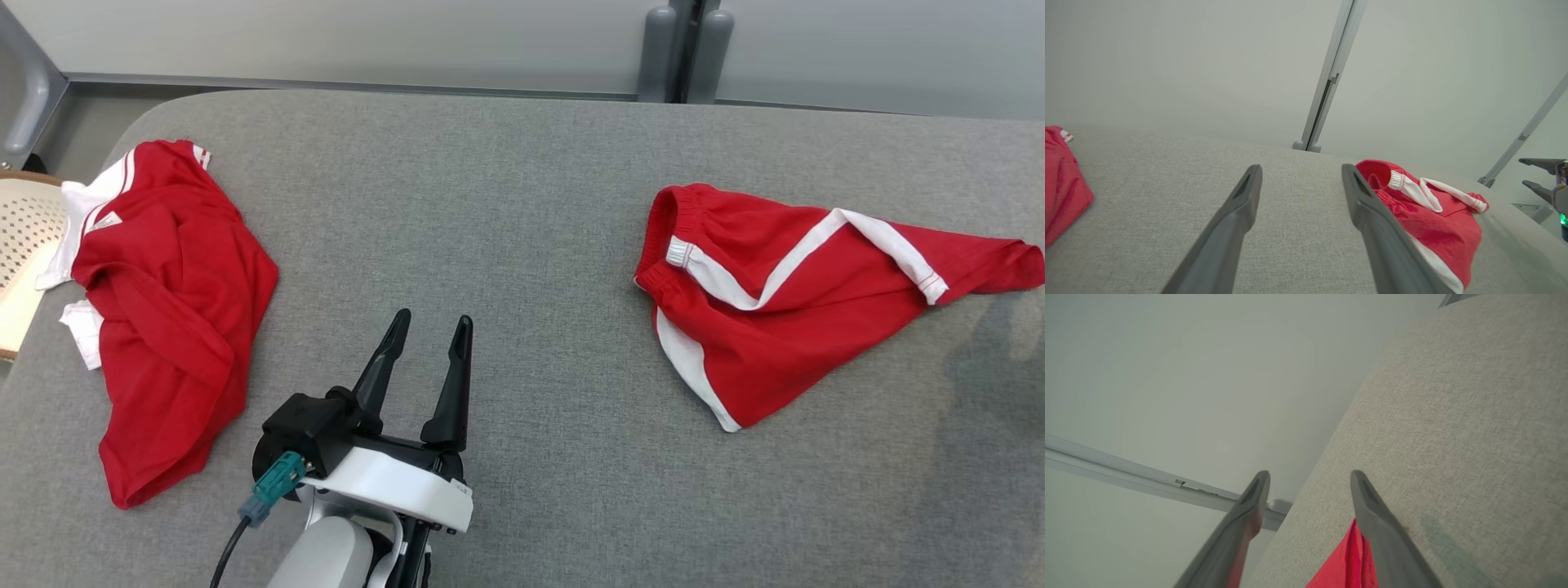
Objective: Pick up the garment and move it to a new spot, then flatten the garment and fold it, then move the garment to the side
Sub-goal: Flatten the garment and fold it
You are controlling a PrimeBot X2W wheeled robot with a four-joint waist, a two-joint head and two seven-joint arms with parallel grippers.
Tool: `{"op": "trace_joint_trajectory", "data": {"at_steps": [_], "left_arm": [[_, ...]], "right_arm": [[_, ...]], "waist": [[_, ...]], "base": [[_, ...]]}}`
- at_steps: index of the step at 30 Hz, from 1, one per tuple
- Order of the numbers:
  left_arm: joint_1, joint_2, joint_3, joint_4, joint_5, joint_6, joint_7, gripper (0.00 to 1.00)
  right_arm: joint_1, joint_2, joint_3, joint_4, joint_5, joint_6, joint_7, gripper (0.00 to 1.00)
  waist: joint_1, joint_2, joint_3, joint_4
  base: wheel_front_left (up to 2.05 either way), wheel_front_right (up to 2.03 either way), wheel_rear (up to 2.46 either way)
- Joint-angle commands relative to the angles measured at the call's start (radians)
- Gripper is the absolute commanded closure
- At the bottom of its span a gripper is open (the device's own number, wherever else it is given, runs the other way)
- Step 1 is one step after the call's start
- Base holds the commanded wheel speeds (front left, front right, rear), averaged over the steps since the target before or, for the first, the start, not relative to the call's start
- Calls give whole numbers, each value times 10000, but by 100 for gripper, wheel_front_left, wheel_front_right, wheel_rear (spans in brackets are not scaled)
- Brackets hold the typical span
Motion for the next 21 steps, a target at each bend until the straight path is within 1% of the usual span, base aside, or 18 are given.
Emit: {"op": "trace_joint_trajectory", "data": {"at_steps": [1,3,5,7,10,13,15,17,21], "left_arm": [[-124,37,54,-1,-48,32,-20,0],[-138,43,109,8,-20,-10,-20,0],[-144,37,149,-37,-2,-43,-20,0],[-128,40,230,-137,-73,-57,-20,0],[-30,39,377,-320,-115,-90,-20,0],[69,37,479,-474,45,-157,-20,0],[116,40,523,-562,26,-166,-20,0],[155,39,580,-671,-164,-155,-20,0],[189,42,545,-657,-329,-199,-20,0]], "right_arm": [[86,56,86,6,-90,4,14,0],[238,93,347,-316,-312,4,-117,0],[553,189,804,-1037,-596,4,-351,0],[1098,316,1385,-2034,-902,4,-599,0],[2064,270,2357,-3663,-1445,2,-964,0],[3133,253,2978,-5317,-1819,2,-1188,0],[3937,145,3292,-6312,-2370,2,-1243,0],[4659,219,3182,-7352,-2921,2,-1255,0],[6236,739,2730,-9017,-4232,2,-1234,0]], "waist": [[0,0,-91,-142],[0,0,-198,-295],[0,0,-325,-435],[0,0,-458,-583],[0,0,-660,-817],[0,0,-837,-1033],[0,0,-887,-1165],[0,0,-903,-1294],[0,0,-911,-1476]], "base": [[0,0,0],[0,0,0],[0,0,0],[0,0,0],[0,0,0],[0,0,0],[0,0,0],[0,0,0],[0,0,0]]}}
